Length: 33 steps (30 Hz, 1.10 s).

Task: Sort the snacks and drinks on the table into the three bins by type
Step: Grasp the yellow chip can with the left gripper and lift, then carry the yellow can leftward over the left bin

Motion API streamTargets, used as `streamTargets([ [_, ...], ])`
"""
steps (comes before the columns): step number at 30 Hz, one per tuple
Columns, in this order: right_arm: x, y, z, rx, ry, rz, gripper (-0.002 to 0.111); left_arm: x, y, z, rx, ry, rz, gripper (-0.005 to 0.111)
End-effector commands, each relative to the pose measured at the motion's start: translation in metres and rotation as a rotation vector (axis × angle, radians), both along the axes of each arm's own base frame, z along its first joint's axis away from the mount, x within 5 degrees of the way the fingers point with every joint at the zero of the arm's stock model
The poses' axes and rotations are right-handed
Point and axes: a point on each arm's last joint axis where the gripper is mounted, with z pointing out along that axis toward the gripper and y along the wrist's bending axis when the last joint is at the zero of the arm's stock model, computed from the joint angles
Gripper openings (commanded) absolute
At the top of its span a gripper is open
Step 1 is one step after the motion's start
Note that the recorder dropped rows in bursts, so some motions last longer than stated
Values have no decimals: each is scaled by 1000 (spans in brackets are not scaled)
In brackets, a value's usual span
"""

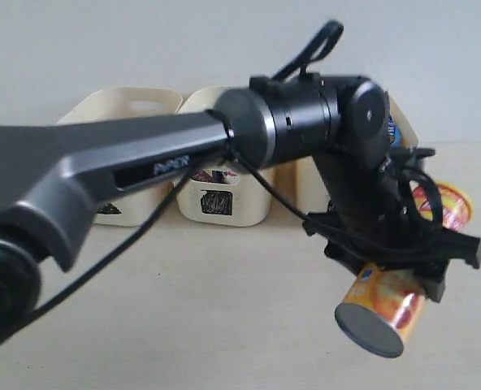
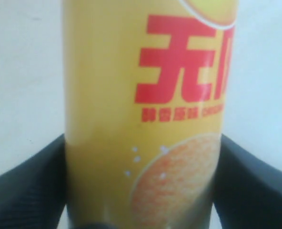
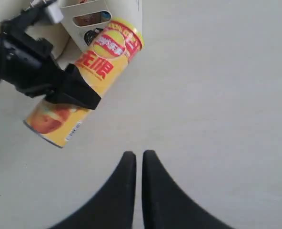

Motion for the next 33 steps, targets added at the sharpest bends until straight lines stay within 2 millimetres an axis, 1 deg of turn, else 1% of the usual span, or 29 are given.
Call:
streamTargets([
  [1, -1, -1, 1, -11, -10, -2, 1, -24, 6, 60, -58, -83, -89, 4],
  [5, 0, 0, 3, -4, -32, 4, 1, -39, 17, 99, -86, -125, -137, 4],
  [8, 1, 0, 4, 2, -47, 7, 1, -43, 34, 133, -94, -223, -133, 4],
  [10, 1, 0, 5, 4, -54, 9, 1, -42, 47, 154, -93, -289, -103, 4],
  [11, 1, 0, 5, 4, -54, 9, 1, -43, 56, 167, -100, -328, -88, 4],
  [13, 1, 0, 5, 5, -58, 10, 1, -41, 70, 184, -104, -370, -60, 4],
  [14, 1, 1, 6, 6, -60, 10, 1, -40, 81, 196, -114, -390, -41, 4],
  [16, 2, 1, 6, 8, -70, 11, 1, -37, 97, 209, -118, -412, -13, 4],
  [17, 2, 1, 7, 11, -78, 13, 1, -34, 109, 218, -118, -426, 12, 4],
  [18, 2, 1, 8, 14, -88, 15, 1, -31, 116, 223, -121, -439, 33, 4],
  [21, 6, 4, 9, 20, -96, 25, 1, -14, 149, 240, -117, -492, 123, 4],
  [25, 19, 16, 1, 28, -46, 69, 1, 11, 190, 251, -102, -524, 251, 4],
  [30, 42, 35, -9, 27, -32, 136, 1, 40, 237, 254, -69, -539, 396, 4],
  [33, 56, 44, -12, 27, -45, 152, 1, 56, 260, 246, -46, -528, 469, 4],
])
